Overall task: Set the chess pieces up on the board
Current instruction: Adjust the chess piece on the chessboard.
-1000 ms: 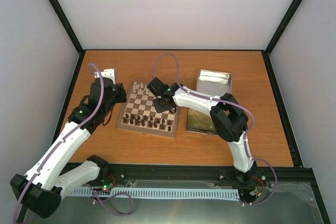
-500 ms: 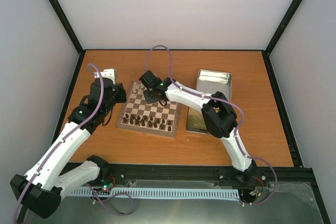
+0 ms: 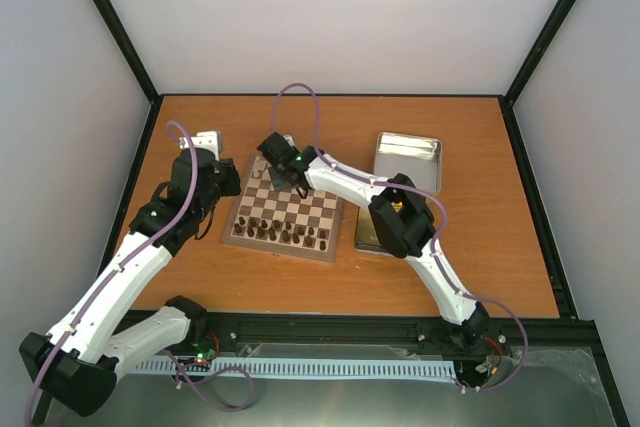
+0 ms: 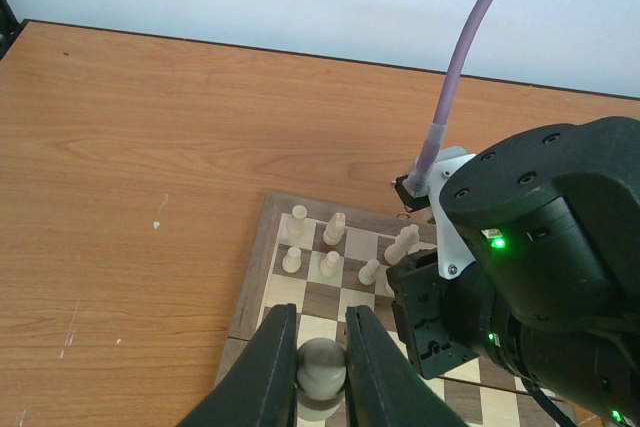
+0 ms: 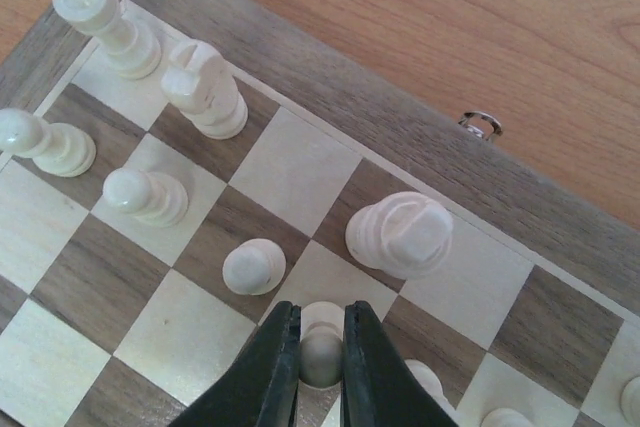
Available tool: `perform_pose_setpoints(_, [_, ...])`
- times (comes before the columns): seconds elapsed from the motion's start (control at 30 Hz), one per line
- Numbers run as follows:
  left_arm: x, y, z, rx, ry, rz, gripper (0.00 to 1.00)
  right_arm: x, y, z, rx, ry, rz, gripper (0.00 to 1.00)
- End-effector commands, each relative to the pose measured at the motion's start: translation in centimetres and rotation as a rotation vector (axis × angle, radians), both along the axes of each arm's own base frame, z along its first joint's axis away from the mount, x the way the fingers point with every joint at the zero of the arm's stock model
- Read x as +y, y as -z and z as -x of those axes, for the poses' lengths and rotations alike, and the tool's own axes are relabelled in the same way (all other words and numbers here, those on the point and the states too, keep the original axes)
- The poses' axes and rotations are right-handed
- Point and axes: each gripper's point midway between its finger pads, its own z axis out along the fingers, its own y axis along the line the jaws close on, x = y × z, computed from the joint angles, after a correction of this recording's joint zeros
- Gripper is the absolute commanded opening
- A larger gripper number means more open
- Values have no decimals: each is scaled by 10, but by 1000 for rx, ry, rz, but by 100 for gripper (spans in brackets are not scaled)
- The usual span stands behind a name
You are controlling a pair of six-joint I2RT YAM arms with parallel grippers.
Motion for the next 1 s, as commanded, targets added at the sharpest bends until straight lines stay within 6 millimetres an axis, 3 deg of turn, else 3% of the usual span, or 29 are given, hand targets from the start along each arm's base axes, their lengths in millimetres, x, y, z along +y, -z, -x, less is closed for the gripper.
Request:
perform_pose_setpoints(0.0, [1,-9,-1,-38,-5,-3,1,-3,6,-7,-8,30,25,13])
perform_pose_setpoints(0.2, [1,-9,-2,-35,-4,-2,1,-1,-15,-5,-13,28,-14,34])
perform_pose_setpoints(0.4, [-3,-8,-4,-31,8,5,1,4,-65,-2,-58,15,-120,40])
perform_pose_setpoints(0.57, [-18,-6,-6,-14,77,30,1,-6,-101,4,-82,30,-234,40])
perform_pose_setpoints(0.8, [-73,-7,1,13,393,93,1,-67,-133,24,-95,110,-402,39])
perform_pose_setpoints(0.97, [-118,-12,16,27,670,174,1,-116,-128,45,-92,159,-447,39])
